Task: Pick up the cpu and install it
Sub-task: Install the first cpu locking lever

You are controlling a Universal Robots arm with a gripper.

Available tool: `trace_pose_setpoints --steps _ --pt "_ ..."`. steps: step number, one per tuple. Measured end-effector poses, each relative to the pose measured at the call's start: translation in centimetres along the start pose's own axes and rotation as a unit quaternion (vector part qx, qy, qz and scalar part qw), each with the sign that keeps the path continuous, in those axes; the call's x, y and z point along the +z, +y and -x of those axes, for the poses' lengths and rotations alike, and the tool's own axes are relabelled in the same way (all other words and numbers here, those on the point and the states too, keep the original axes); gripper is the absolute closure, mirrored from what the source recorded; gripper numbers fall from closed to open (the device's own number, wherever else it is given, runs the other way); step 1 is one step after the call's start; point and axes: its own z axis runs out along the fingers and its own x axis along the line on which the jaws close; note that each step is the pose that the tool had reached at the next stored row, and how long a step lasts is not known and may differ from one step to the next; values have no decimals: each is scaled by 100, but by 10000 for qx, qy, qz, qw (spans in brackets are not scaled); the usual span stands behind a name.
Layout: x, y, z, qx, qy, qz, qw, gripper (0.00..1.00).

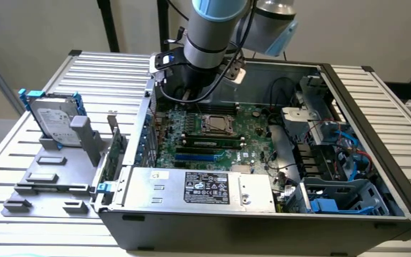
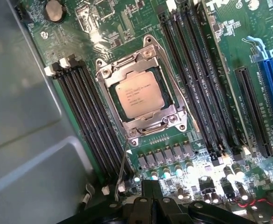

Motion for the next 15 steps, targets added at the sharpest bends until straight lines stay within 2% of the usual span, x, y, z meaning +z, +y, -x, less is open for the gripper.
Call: trace_pose_setpoints --steps 4,5,6,7,8,10,12,15 --pt "1 -4 2 202 60 23 9998 89" --pt "3 -9 5 235 85 21 9997 89" --pt "2 -17 8 252 133 5 9996 89" --pt "2 -24 12 263 196 -22 9995 89" --pt "3 -32 15 272 272 -54 9992 89" --pt "1 -45 20 302 384 -98 9988 89" --pt "1 -50 22 378 434 -103 9983 89" --pt "1 -51 22 536 465 -93 9974 89"
